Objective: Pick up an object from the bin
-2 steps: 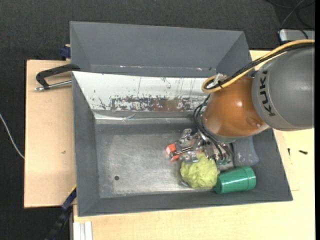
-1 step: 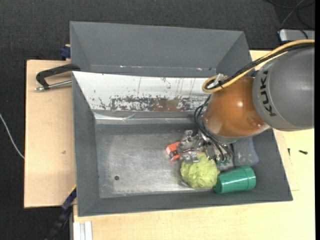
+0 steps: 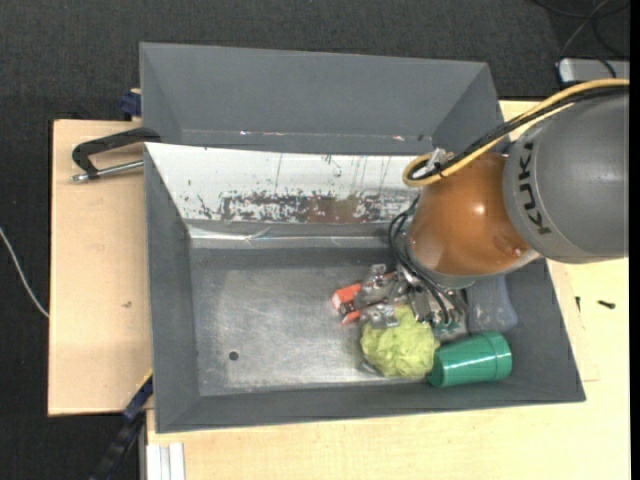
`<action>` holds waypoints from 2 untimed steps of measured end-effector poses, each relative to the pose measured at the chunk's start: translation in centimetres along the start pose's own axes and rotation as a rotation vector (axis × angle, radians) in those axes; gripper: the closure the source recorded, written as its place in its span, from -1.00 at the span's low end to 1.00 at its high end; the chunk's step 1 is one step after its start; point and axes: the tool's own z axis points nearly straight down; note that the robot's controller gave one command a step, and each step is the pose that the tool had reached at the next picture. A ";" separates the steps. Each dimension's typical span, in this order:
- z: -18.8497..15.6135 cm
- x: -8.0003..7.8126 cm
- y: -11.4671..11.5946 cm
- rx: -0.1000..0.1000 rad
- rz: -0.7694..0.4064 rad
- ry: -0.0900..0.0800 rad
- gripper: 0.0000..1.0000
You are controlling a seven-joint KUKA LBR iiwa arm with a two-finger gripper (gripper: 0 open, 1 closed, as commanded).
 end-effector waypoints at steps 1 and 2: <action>0.0 0.0 0.0 0.000 0.000 0.000 1.00; -0.3 0.3 -0.1 0.000 -0.004 0.013 -1.00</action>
Offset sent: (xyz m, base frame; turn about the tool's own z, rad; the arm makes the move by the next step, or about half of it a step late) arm -0.0052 -0.0368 0.1206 -0.0403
